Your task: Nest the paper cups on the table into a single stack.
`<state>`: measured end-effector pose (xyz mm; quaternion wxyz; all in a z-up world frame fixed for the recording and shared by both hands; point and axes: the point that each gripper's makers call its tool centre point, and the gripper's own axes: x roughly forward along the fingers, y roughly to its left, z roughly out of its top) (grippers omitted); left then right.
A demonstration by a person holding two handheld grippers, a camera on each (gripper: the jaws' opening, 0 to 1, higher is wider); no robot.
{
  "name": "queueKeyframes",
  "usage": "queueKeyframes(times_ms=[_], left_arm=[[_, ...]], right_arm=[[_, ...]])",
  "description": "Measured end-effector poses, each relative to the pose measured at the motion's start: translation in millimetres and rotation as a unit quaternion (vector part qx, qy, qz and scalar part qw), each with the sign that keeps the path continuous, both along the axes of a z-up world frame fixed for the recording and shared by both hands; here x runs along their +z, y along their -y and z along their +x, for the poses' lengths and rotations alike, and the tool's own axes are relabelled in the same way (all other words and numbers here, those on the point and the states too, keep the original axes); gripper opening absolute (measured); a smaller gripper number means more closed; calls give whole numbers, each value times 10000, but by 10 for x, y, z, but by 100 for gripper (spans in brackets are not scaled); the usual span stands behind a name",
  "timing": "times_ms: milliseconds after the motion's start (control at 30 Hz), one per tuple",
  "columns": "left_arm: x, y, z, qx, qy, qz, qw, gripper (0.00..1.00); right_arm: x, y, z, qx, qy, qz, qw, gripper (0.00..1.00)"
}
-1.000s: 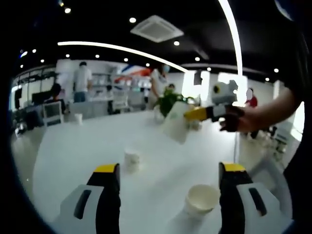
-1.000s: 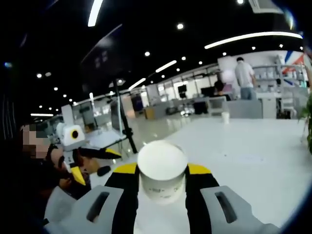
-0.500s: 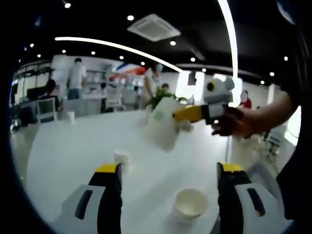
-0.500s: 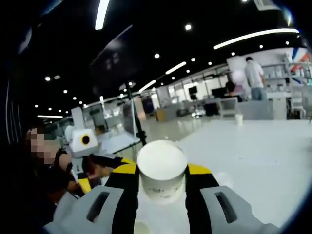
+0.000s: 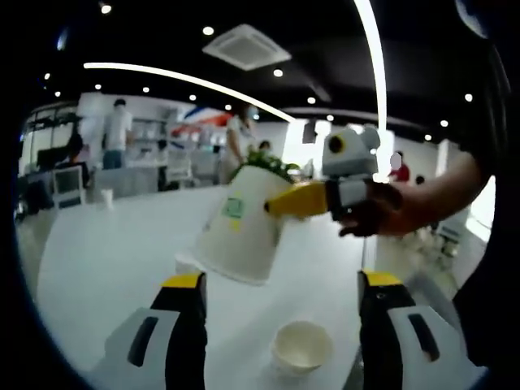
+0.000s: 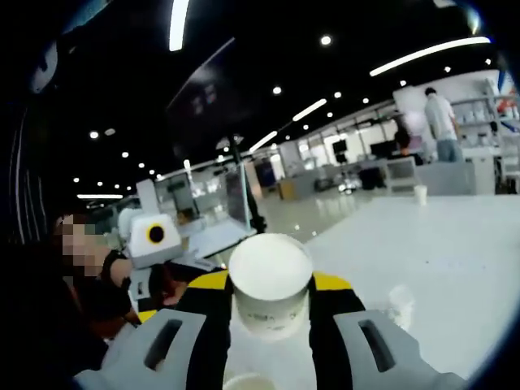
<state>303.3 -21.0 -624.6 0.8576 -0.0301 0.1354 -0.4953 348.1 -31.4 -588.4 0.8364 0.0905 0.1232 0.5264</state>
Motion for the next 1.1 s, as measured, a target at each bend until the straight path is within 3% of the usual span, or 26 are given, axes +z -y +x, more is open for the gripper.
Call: queueKeyframes(times_ms=[233, 667, 867, 1100], left_arm=[[22, 31, -9, -25, -38, -107, 9999, 73], [128, -58, 52, 213, -335, -727, 9966, 68], [76, -64, 27, 162, -584, -842, 9946, 53], [97, -93, 50, 217, -704, -954, 9927, 42]], right_arm=[[0, -10, -18, 67, -41, 50, 10000, 33], [-63, 39, -89, 195, -168, 72, 9996, 34], [-43, 16, -139, 331, -195, 194, 9991, 34], [-41, 20, -145, 384, -224, 238, 9987, 34]])
